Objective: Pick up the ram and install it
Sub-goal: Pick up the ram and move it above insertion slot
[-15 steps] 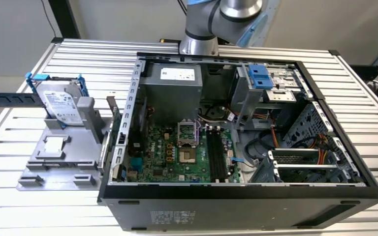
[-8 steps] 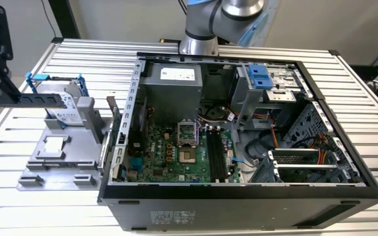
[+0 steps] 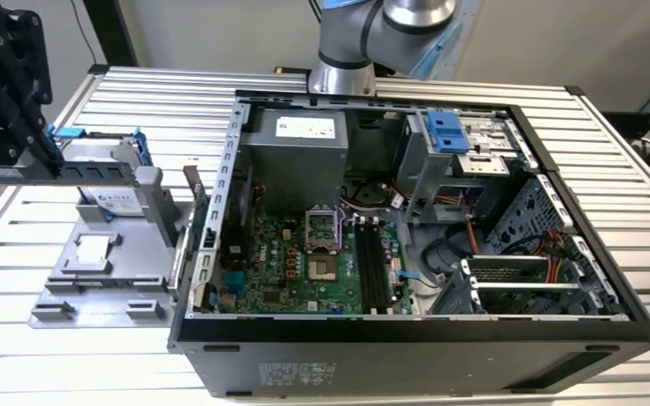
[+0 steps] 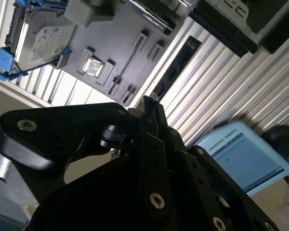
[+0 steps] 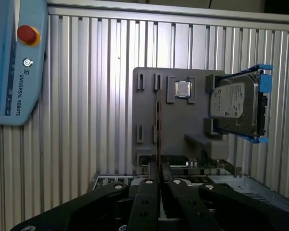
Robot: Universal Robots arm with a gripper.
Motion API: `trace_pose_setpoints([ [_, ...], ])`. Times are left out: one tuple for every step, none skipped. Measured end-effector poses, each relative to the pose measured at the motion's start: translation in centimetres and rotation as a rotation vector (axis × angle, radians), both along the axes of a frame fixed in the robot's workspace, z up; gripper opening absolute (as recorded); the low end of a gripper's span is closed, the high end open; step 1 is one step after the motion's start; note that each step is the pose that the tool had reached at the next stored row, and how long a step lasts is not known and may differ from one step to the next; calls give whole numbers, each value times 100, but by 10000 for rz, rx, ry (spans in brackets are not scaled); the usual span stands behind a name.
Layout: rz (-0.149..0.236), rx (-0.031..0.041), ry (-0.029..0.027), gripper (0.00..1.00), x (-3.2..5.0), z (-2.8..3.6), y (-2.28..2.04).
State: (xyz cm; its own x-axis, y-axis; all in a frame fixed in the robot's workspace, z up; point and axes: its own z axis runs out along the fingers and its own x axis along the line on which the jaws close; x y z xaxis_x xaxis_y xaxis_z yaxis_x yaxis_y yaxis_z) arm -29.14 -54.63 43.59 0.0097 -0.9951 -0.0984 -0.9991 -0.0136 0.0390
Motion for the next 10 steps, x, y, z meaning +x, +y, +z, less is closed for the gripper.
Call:
trace_pose_setpoints([
  [-2,0,0,0,1,0,0],
  [-2,0,0,0,4,-1,0],
  [-1,0,0,0,7,0,0],
  [-1,0,-1,0,9,0,0],
  [0,0,-1,0,15,0,0],
  [1,-1,1,0,30,1,0],
  [0,-1,3,0,53,0,0],
  [0,0,3,0,80,0,0],
  [0,0,6,0,111,0,0],
  [-1,0,8,0,145,0,0],
])
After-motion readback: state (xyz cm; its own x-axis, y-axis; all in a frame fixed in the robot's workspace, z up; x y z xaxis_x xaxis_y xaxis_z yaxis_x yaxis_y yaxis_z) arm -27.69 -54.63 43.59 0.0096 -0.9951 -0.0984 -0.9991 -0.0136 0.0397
